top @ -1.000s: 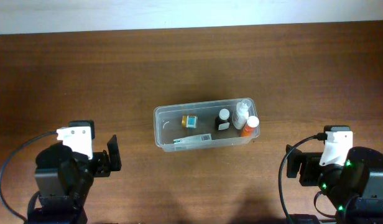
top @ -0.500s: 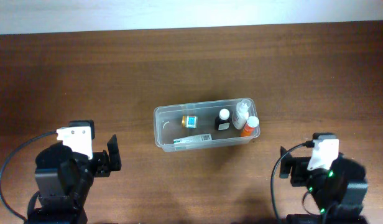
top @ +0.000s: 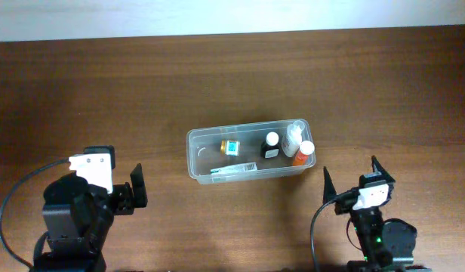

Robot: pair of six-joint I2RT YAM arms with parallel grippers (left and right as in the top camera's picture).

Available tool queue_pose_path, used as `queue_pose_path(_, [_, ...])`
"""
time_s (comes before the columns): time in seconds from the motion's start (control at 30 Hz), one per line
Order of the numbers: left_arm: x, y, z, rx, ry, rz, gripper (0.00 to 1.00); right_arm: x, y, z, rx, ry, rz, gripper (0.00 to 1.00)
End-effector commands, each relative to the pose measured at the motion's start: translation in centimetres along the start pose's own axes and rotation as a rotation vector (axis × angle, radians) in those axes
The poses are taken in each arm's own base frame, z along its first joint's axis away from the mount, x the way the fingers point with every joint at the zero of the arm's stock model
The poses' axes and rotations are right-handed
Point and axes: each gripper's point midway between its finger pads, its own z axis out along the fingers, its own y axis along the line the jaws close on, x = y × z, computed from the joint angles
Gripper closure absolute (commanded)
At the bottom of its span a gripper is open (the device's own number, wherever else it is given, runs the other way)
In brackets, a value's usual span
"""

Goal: Pack container

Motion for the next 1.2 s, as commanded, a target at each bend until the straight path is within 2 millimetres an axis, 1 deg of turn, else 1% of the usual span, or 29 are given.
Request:
queue_pose_path(0.0, [0.0, 0.0, 0.0, -0.002, -0.001, -0.011, 0.01, 1.4, -1.5, 0.6, 0.096, -0.032, -0.04, 0.02])
queue_pose_path(0.07, [0.0, 0.0, 0.0, -0.002, -0.001, -0.011, 0.01, 2.2, -1.6, 0.6, 0.104, 0.001, -0.036, 0.02])
queue_pose_path(0.17, [0.0, 0.0, 0.0, -0.002, -0.001, -0.011, 0.01, 2.9, -1.5, 0.6, 0.1, 0.028, -0.032, 0.02])
queue_pose_path(1.1, [0.0, 0.0, 0.0, -0.002, -0.001, -0.011, 0.01, 2.9, -1.5, 0.6, 0.1, 0.028, -0.032, 0.02])
queue_pose_path(1.17, [0.0, 0.0, -0.2, 0.001, -0.01, -0.009, 0.01, 2.9, -1.5, 0.6, 0.1, 0.028, -0.032, 0.02])
